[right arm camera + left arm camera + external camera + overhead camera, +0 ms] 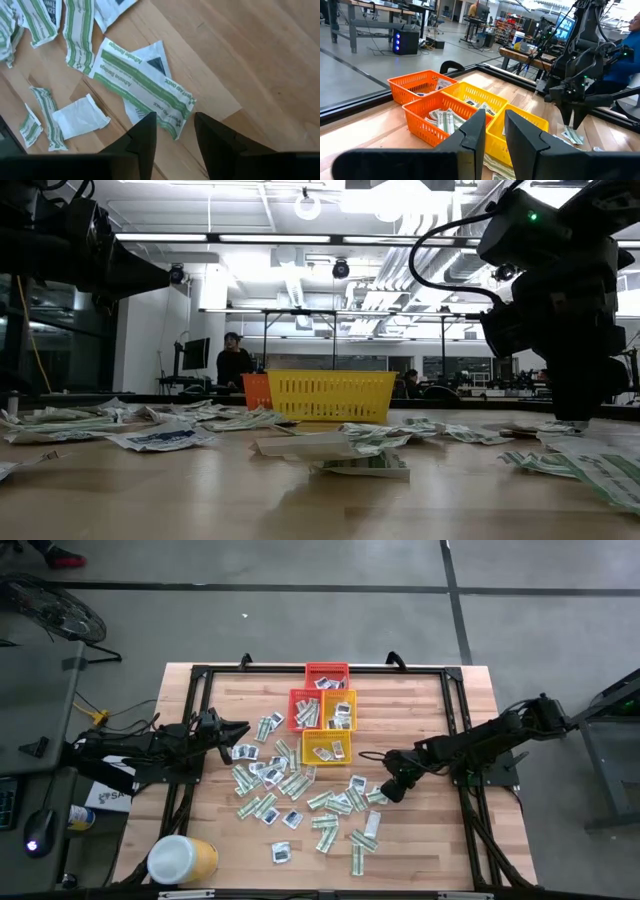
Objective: Pick & Place First Aid Supplies
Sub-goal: Put the bandage into the bottom orange bin
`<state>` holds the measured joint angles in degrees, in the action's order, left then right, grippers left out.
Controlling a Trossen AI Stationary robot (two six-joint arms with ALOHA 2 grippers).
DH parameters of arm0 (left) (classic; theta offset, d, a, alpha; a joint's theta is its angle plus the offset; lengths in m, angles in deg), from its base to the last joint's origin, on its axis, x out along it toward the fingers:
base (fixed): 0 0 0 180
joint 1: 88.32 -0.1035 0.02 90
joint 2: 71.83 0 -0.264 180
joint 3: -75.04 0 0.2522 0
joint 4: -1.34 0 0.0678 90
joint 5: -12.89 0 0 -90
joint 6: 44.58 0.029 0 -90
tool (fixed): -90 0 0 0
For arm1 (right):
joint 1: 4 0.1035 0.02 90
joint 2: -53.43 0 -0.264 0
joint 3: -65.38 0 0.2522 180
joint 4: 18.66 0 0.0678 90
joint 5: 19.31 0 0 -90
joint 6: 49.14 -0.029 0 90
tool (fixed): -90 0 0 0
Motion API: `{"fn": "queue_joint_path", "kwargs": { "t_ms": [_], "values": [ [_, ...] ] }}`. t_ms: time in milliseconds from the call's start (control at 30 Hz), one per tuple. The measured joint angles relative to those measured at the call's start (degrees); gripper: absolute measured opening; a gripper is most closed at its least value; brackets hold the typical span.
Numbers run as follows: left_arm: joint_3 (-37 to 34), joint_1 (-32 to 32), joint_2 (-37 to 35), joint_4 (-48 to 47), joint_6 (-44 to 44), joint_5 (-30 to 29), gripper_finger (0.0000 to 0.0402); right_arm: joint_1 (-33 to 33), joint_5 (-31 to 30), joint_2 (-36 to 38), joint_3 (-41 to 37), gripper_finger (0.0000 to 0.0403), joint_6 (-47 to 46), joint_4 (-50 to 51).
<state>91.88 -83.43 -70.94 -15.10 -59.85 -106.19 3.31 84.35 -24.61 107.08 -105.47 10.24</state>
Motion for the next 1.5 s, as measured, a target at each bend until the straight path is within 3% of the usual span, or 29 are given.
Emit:
{"fn": "queue_joint_path", "kwargs": {
  "t_ms": [467, 967, 1500],
  "values": [
    [0.0, 0.0, 0.0, 0.0, 0.0, 0.0, 0.0073, -1.4, -1.7, 0.0, 0.0, 0.0126, 1.0, -0.9],
    [0.0, 0.0, 0.0, 0.0, 0.0, 0.0, 0.0073, -1.4, -4.2, 0.0, 0.0, 0.0005, -0.6, -0.8],
    [0.0, 0.0, 0.0, 0.0, 0.0, 0.0, 0.0073, -1.4, -4.3, 5.2, 2.1, 0.0001, 0.2, -0.6]
  ]
}}
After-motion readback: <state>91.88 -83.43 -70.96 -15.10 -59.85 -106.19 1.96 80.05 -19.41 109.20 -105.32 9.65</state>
